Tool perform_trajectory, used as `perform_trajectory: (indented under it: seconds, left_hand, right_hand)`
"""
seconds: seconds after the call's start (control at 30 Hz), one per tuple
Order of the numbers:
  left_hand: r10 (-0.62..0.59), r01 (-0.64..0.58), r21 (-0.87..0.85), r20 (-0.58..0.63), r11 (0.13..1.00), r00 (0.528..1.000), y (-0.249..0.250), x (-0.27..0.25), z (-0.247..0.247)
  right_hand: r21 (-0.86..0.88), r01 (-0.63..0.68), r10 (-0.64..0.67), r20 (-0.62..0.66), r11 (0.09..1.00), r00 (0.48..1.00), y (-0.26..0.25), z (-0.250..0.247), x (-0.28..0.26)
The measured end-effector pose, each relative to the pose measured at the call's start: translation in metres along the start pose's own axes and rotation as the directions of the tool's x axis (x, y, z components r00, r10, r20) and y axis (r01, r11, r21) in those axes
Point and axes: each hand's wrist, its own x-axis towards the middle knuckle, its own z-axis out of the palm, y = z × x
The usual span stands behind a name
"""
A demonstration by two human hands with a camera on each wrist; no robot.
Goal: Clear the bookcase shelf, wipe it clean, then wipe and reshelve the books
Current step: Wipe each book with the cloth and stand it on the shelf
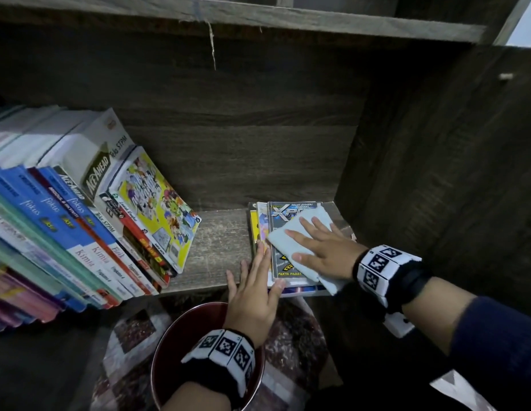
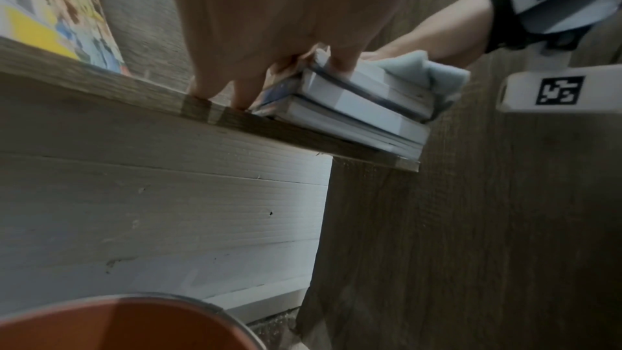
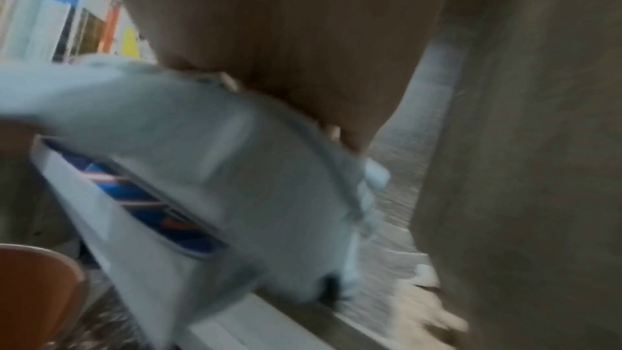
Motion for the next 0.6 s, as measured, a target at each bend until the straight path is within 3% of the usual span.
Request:
perform_trajectory:
  seconds: [0.17, 0.33, 0.6]
  left_hand:
    - [0.008, -0.007, -0.036, 0.022, 0.999, 1.000, 0.001, 0.000, -0.003]
    - [-0.037, 0.032, -0.132, -0.041, 0.991, 0.998, 0.006, 0.001, 0.000]
    - [-0.048, 0.037, -0.190, -0.055, 0.981, 0.997, 0.006, 0.002, 0.002]
  right_hand:
    - [-0.001, -0.009, 0.009, 0.049, 1.000, 0.999, 0.018, -0.003, -0.013]
    - [-0.026, -0.097, 0.097, -0.013, 0.995, 0.995, 0.003, 0.001, 0.006]
    - [-0.028, -0.021, 0.021, -0.017, 0.999, 1.000, 0.007, 0.013, -0.028]
